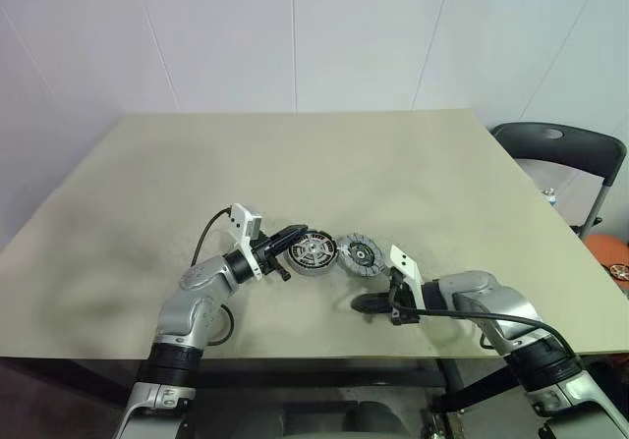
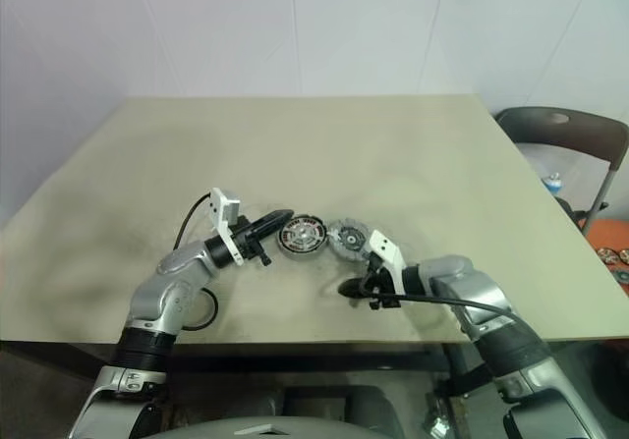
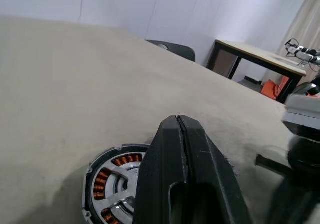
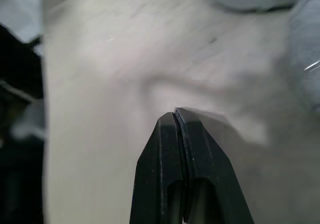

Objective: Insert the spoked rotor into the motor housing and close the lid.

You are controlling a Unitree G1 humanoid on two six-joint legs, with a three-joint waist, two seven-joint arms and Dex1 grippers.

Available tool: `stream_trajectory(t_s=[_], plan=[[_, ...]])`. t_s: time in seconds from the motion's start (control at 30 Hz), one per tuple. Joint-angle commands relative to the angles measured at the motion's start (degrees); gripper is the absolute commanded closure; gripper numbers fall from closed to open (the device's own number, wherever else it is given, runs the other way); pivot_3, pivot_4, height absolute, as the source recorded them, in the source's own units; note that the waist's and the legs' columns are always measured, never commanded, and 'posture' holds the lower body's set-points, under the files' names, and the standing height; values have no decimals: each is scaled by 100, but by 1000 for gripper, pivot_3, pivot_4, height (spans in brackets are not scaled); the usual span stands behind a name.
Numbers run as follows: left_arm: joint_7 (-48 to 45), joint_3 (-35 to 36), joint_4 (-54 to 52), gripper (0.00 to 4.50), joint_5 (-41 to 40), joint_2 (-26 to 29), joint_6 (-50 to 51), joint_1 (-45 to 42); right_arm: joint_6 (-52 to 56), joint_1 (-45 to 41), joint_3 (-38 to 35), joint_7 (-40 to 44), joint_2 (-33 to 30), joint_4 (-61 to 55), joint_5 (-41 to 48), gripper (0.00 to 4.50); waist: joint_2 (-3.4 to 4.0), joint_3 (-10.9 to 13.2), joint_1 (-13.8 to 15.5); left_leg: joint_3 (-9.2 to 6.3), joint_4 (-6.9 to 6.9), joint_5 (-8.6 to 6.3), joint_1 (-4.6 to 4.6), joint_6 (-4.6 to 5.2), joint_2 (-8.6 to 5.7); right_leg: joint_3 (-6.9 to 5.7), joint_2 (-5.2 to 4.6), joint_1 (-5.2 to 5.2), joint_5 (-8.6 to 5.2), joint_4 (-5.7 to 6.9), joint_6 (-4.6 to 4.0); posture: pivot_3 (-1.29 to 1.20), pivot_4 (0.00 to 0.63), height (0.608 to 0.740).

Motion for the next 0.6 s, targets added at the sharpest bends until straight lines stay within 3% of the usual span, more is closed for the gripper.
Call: stream_trajectory(t_s=[0.03,0.27,0.6], plan=[[7,35,-95,4477,15,11,-93,-75,-441,-264,-293,-428,76,360,-324,4500,-2,1,2,0,6,1,-2,1,0,0,1,0,1,0,2,0,0,740],[387,-279,361,4477,725,152,-121,-135,-802,-466,-373,-361,73,567,-439,4500,-2,1,10,2,-4,0,-15,3,-3,3,0,-14,16,-14,23,0,0,740],[485,-592,611,4477,1058,19,62,20,-980,-425,-552,-393,260,405,-344,4500,3,-2,23,1,-20,-3,-15,8,-4,3,-5,-9,17,-33,22,0,0,740]])
